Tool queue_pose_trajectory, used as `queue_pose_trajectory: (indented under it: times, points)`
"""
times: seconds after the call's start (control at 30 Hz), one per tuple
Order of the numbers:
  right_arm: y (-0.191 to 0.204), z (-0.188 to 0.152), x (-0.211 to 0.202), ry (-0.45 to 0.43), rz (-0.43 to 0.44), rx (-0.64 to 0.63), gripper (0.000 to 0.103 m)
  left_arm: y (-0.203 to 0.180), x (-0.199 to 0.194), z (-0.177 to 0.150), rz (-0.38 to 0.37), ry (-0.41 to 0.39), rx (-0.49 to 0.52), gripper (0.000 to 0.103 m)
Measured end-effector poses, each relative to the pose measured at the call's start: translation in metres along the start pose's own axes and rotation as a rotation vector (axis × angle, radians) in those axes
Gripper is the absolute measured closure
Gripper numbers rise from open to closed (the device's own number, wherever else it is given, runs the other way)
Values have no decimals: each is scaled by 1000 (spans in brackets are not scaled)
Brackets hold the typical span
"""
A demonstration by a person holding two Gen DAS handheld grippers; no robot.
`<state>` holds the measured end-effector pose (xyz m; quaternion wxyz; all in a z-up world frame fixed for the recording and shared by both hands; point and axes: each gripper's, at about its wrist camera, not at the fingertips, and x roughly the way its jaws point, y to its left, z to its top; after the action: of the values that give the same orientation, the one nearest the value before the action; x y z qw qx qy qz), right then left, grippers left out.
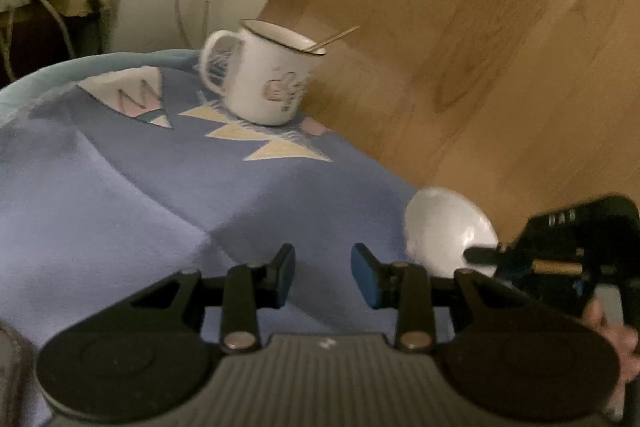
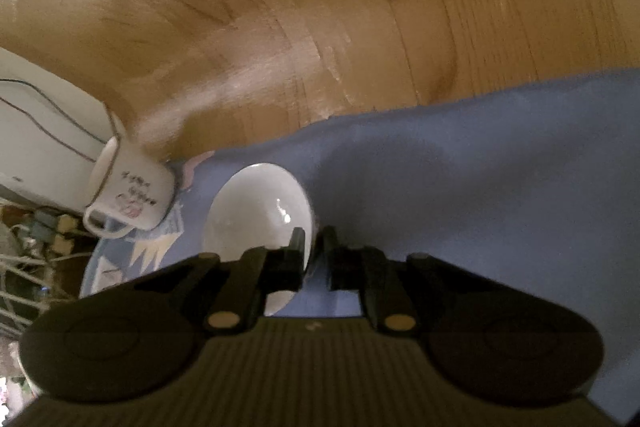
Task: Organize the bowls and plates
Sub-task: 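Move both grippers back over the table and grasp white dishes near the mug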
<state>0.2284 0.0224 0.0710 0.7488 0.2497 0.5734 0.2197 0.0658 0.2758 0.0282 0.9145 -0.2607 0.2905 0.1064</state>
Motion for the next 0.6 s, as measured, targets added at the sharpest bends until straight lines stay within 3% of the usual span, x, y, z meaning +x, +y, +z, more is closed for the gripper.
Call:
queue_pose_trajectory:
  times: [0.07, 0.2, 0.3, 0.33, 0.4, 0.6]
  points:
    - [-8, -10, -13, 30, 25, 13, 92, -9, -1, -4, -51, 3, 45, 50]
    - [-17, -35, -39, 67, 73, 9, 92, -29, -1, -15, -115, 30, 149, 51]
    - [-22, -55, -57, 79, 95, 0, 92, -40, 3, -26, -147, 87, 205, 70]
    - [-25, -61, -63, 83, 109, 2, 91, -42, 4, -29, -174, 109, 213, 86]
    - [-25, -71, -70, 64, 100, -1, 87, -48, 3, -37, -197, 144, 233, 85]
    - [-41, -108, -97, -29, 95, -26, 87, -55, -20, -65, -228, 174, 258, 86]
